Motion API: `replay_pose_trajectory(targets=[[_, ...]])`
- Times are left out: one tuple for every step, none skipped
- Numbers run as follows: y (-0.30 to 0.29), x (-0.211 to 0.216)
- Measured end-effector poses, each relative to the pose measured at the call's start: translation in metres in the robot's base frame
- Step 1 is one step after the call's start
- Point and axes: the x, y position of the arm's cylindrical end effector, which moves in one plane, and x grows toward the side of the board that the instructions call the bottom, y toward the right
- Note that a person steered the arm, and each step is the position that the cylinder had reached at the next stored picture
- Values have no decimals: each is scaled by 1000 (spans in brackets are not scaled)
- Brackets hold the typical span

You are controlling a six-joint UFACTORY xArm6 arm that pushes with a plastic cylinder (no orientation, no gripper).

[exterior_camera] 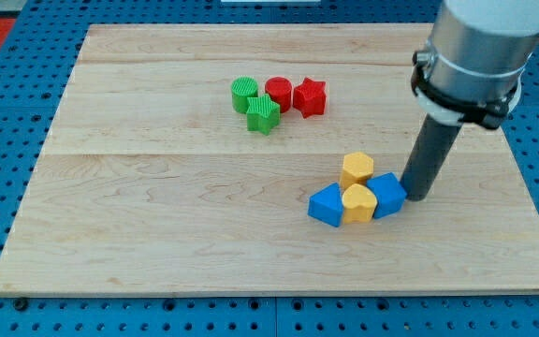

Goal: Slightly touch the yellow heart

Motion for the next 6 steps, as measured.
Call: replay_pose_trajectory(targets=[[38, 7], [60, 44], [11, 81], [-29, 60], [-67, 48], [-101, 48]])
